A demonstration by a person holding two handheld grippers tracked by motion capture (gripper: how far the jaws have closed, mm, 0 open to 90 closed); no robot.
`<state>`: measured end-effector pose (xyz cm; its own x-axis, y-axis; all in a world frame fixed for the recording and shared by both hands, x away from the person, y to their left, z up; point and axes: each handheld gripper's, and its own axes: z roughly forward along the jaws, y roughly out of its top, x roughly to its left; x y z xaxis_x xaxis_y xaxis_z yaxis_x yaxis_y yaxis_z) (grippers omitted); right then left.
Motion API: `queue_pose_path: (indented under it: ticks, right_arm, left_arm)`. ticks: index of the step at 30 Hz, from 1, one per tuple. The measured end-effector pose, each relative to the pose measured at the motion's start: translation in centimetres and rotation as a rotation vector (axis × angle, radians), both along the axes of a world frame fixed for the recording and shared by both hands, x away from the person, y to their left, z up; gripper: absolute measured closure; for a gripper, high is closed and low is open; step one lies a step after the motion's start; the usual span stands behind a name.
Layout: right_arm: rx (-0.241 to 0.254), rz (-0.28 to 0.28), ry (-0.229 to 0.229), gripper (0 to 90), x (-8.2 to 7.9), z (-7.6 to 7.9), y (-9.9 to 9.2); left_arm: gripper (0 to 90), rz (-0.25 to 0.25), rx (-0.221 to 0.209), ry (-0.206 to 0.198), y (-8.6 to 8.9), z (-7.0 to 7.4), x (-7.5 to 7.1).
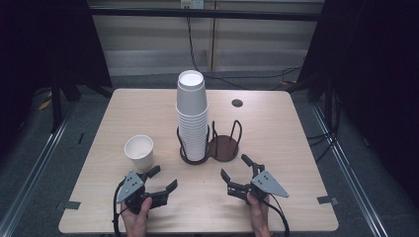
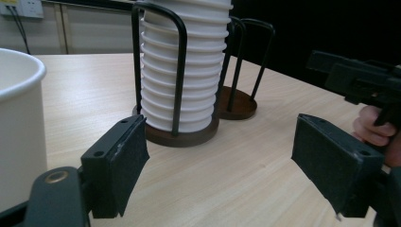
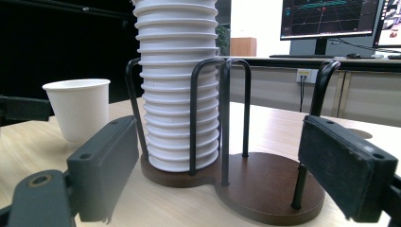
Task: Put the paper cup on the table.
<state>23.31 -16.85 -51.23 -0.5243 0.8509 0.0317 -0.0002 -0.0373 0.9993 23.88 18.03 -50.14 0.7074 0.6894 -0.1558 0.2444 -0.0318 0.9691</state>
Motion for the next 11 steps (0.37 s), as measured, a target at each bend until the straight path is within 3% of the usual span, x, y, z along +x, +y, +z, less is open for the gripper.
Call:
queue_pose_path:
  ticks: [5, 6, 8, 11]
  right_arm:
    - [-0.002, -0.001, 0.001, 12.4, 0.0, 0.0, 0.0]
    - [-0.001, -0.002, 0.0, 12.4, 0.0, 0.0, 0.0]
    - [-0.004, -0.007, 0.001, 12.4, 0.0, 0.0, 0.0]
    - [-0.018, -0.009, 0.007, 12.5, 0.0, 0.0, 0.2]
  left_arm:
    - [18.7, 0.053, -0.036, -0.008, 0.0, -0.4, -0.1]
    - [18.6, 0.072, -0.015, -0.028, 0.0, -0.4, -0.3]
    - [18.4, 0.092, -0.018, -0.07, -0.1, -0.5, -0.7]
    - [18.4, 0.138, 0.006, -0.178, -0.5, -0.6, -1.4]
